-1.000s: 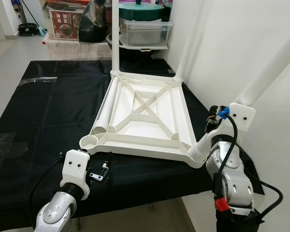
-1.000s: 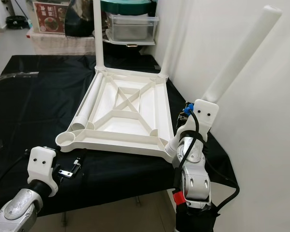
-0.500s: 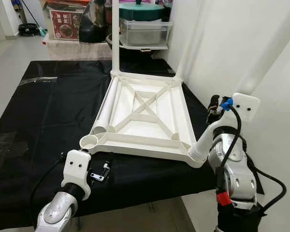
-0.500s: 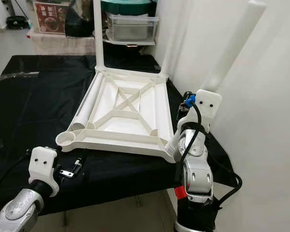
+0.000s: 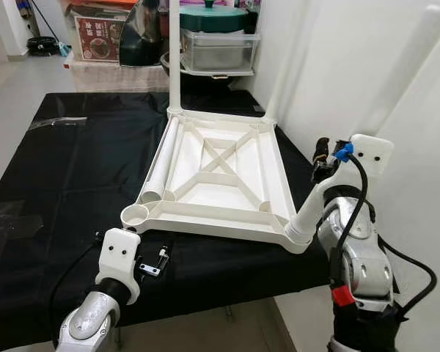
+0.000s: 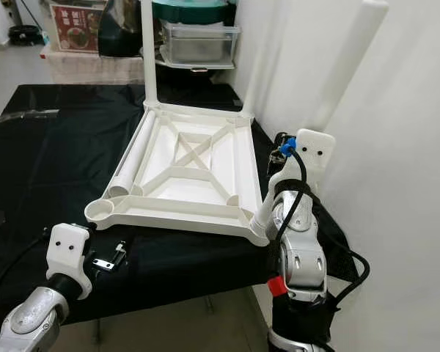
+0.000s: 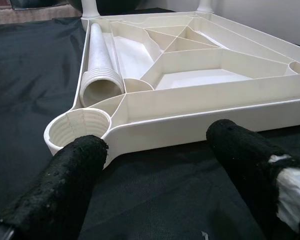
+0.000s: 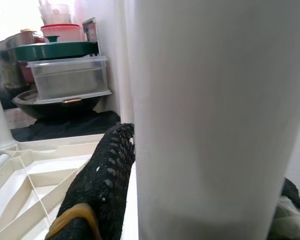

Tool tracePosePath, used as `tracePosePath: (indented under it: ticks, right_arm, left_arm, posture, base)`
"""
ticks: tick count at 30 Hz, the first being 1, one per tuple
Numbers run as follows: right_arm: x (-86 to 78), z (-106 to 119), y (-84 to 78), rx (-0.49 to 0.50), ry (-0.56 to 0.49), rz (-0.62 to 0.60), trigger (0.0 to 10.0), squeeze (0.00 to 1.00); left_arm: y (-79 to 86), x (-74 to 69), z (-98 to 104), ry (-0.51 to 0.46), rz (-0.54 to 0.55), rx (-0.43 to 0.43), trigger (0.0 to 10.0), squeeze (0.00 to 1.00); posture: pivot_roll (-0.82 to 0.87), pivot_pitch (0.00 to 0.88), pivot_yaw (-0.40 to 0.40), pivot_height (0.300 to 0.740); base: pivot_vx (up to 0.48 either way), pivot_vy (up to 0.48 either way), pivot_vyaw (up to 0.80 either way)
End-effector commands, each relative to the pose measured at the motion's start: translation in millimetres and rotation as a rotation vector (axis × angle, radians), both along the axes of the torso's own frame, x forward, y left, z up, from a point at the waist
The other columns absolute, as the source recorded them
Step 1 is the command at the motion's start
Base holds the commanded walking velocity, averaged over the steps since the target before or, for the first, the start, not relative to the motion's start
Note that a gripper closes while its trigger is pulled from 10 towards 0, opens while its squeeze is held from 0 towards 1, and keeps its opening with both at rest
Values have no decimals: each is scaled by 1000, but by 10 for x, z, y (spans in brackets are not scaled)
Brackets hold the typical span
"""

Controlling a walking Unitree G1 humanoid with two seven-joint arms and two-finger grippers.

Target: Building children table

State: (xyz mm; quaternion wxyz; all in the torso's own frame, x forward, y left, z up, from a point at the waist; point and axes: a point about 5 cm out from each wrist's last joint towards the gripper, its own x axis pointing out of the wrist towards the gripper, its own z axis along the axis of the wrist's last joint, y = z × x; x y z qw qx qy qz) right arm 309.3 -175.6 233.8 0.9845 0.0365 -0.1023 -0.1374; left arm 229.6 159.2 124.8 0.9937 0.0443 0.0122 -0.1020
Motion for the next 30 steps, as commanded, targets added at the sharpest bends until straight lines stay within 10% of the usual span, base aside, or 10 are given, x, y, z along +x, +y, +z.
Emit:
tracePosePath:
  ticks: [1,30]
  right_arm:
    - [17,-18,-10,5,21,12,10000,0]
    - [73,-111,-10,8,47,134,10000,0]
  left_arm:
    - [-31,-1,-34,9,-10,1,10000,0]
    - [-38,-9,-47,14,-18,6,10000,0]
  posture:
    - [4,0,-100,740]
    - [8,0,-94,740]
  base:
    - [0,0,0]
    - [0,0,0]
